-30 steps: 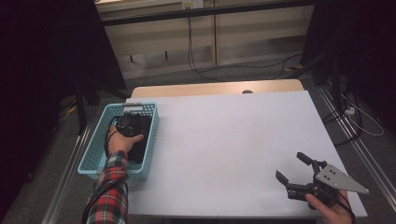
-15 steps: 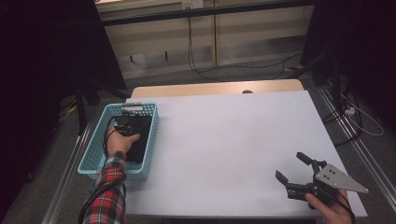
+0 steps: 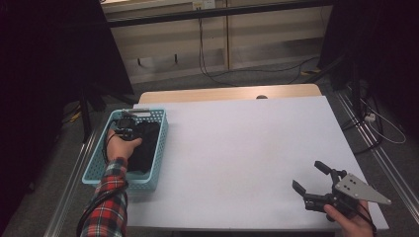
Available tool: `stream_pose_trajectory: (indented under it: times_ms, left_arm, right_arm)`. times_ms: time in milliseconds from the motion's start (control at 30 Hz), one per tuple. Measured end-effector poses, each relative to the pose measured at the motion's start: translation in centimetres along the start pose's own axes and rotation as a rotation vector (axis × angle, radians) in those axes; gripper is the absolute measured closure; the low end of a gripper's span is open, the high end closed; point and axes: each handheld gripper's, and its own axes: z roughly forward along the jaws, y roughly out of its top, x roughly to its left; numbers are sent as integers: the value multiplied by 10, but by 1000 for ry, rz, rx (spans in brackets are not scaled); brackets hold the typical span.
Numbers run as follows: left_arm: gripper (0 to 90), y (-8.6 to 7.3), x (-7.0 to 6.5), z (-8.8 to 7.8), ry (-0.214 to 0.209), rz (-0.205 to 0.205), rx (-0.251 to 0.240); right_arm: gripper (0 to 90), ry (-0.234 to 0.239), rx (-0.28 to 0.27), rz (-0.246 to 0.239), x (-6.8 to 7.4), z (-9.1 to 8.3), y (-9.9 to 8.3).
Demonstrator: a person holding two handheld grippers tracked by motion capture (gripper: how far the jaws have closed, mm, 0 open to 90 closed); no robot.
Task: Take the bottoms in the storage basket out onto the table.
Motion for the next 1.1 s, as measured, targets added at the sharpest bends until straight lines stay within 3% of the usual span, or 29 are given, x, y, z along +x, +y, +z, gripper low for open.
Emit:
stream_pose_trajectory:
  times_ms: [400,833,1100]
  left_arm:
    - [767,17,15,-54,23,4,-42]
    - [769,30,17,-83,10,9,-90]
    - [769,37,11,-89,-11,0,-99]
  right_arm:
    - [54,-3,2,3,1,0,0]
    - [54,-3,1,3,1,1,0]
    - [54,-4,3,1,1,1,0]
